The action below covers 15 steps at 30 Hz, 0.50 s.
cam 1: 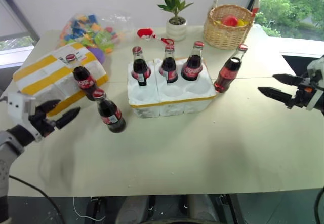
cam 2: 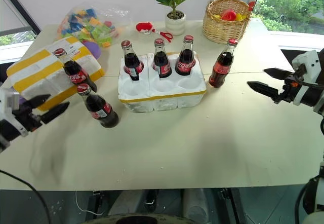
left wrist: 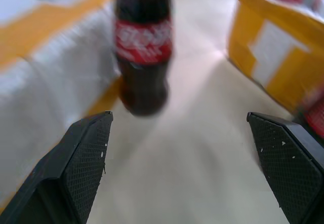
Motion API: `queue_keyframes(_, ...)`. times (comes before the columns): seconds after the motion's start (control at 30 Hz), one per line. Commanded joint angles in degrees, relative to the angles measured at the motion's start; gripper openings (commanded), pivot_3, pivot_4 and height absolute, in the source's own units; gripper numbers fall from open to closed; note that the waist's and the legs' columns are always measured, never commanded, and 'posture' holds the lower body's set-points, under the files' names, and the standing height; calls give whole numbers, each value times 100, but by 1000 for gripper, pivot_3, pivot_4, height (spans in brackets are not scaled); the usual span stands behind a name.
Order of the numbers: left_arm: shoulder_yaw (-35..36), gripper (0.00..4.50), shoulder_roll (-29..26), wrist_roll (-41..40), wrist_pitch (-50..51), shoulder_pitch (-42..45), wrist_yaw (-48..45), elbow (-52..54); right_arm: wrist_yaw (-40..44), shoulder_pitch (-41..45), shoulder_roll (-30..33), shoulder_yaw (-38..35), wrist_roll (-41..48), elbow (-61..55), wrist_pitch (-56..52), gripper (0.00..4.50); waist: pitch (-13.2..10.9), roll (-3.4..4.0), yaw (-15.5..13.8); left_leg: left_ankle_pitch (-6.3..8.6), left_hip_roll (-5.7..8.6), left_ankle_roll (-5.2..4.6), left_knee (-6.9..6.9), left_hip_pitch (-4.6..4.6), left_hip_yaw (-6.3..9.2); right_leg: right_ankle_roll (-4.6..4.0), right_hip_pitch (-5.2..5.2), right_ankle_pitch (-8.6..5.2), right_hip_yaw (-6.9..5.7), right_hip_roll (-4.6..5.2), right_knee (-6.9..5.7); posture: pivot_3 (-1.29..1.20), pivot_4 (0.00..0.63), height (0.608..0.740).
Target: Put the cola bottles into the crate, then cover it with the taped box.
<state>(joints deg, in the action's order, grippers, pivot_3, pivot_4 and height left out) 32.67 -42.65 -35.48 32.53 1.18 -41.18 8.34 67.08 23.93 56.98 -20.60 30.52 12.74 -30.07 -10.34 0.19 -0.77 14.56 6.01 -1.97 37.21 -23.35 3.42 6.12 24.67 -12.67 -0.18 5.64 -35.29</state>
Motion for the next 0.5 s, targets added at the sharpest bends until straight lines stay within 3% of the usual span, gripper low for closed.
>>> queue_keyframes(0.03,11,4440,36,3,59,318,352,-46,24,-244,217,-491,891,-1395,-896,4500,2,-4,0,0,1,0,2,0,0,0,-1,0,0,1,0,0,150,732)
queue_keyframes(0.2,-412,4440,212,160,-29,788,587,-241,-213,-502,218,-784,1523,-2469,-1564,4500,3,-8,-9,7,3,11,5,0,-1,0,-3,0,1,4,1,0,150,732)
queue_keyframes(0.5,-963,4440,535,702,-460,1548,924,-1011,-629,-671,68,-843,1729,-2784,-1726,4500,4,-13,-10,1,3,1,5,-2,-2,1,-1,1,1,4,1,0,150,732)
